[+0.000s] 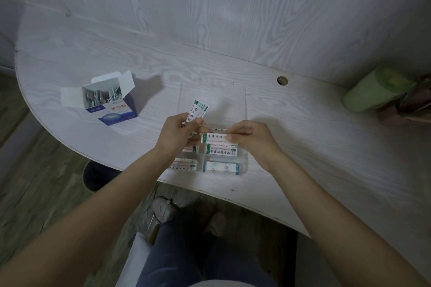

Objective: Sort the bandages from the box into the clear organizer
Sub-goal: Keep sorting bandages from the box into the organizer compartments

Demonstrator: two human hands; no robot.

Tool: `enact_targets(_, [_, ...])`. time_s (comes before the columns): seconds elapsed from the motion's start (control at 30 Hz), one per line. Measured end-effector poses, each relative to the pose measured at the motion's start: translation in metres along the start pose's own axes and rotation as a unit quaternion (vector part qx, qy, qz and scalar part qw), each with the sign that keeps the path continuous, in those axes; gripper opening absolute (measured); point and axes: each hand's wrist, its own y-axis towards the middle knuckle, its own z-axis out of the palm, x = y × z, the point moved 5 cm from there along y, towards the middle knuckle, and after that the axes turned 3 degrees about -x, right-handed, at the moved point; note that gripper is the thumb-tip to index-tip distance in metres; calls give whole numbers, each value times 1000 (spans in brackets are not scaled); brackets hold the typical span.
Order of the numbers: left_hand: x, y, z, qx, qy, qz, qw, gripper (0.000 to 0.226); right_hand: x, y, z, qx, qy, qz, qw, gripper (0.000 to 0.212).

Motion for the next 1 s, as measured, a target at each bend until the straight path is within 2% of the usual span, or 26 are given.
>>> enact_targets(0.07, [0,2,3,9,9,11,1000,14,-5,1,-4,0,-13,6,1000,24])
enact_targets(0.23, [4,9,8,7,65,44,997,15,-8,3,-9,4,-32,-2,999,18])
enact_targets(0.43, [7,15,11,14,149,75,986,16,-10,8,-10,-39,-169,-67,983,13])
enact_targets(0.6, [6,14,15,35,284,105,952,25,-16,6,1,-43,-324,-103,940,15])
enact_targets(1.0, [15,14,28,86,411,98,902,26,-15,3,23,-16,-576,-169,800,25])
